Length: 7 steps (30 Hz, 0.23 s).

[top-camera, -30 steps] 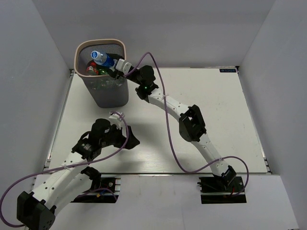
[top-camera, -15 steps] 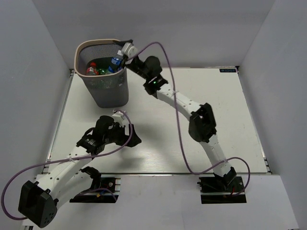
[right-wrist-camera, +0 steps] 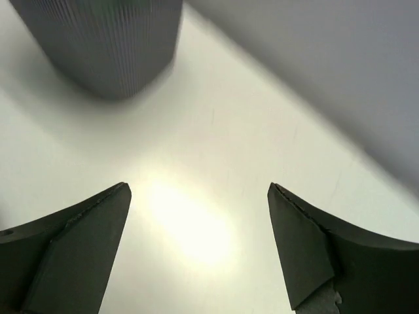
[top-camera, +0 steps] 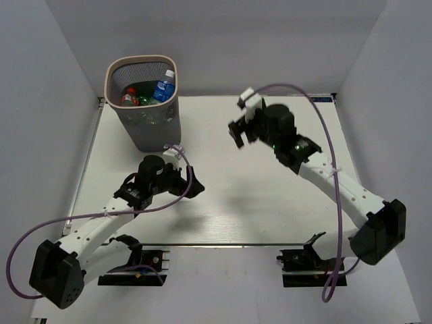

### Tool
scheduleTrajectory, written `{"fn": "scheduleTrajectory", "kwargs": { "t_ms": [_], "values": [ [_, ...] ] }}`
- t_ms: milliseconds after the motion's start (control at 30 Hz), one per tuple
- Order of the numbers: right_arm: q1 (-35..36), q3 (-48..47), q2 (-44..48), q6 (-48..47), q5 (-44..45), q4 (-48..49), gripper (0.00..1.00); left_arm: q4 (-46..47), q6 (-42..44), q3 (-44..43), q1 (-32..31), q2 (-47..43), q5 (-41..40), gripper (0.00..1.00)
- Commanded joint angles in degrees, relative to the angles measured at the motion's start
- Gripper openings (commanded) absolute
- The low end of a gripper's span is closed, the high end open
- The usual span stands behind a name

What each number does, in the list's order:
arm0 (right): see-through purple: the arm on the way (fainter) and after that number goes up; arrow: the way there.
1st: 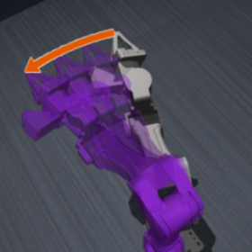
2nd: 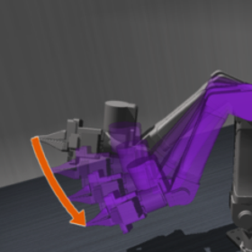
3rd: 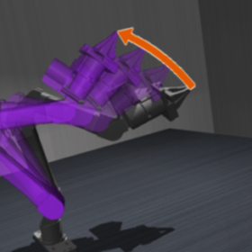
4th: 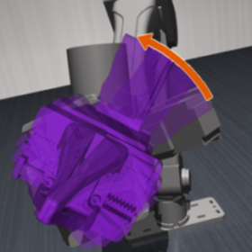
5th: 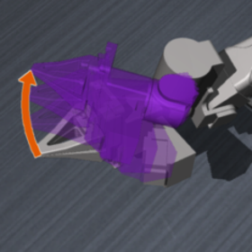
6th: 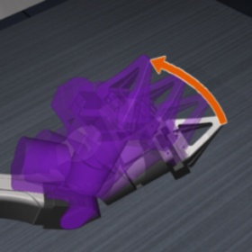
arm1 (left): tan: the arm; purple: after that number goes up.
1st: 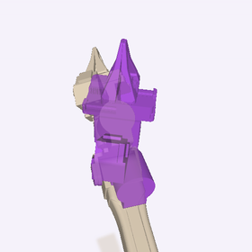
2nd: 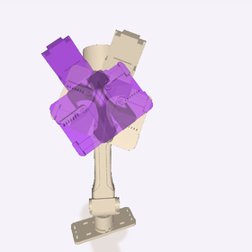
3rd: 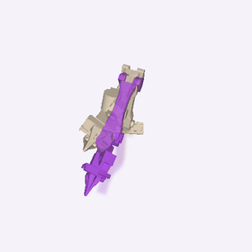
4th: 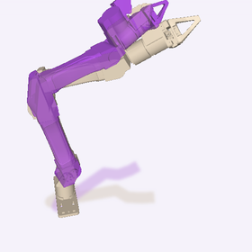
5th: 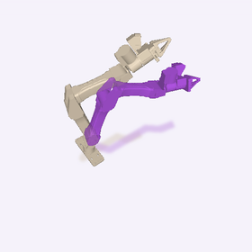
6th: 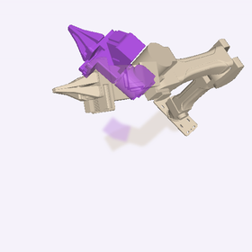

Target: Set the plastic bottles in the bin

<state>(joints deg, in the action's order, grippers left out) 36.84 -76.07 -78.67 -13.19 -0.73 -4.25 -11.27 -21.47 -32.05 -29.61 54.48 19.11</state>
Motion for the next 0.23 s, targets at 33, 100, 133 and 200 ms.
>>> {"fn": "scheduleTrajectory", "kwargs": {
  "t_ms": [33,100,133,200],
  "values": [
    [0.6,14.1,7.7,3.1,11.0,-10.3,0.90,3.4,2.8,-5.7,-0.5,3.6,0.9,1.00],
    [0.4,17.6,10.5,3.3,12.8,-9.6,0.90,3.9,3.4,-7.1,-0.5,4.2,0.9,1.00],
    [0.6,19.6,11.4,3.2,13.3,-9.5,0.90,4.5,3.4,-7.1,-0.5,4.9,0.9,1.00],
    [0.3,22.4,14.2,2.8,13.0,-7.9,0.90,4.5,3.4,-8.3,-0.5,5.5,0.9,1.00]
  ]
}}
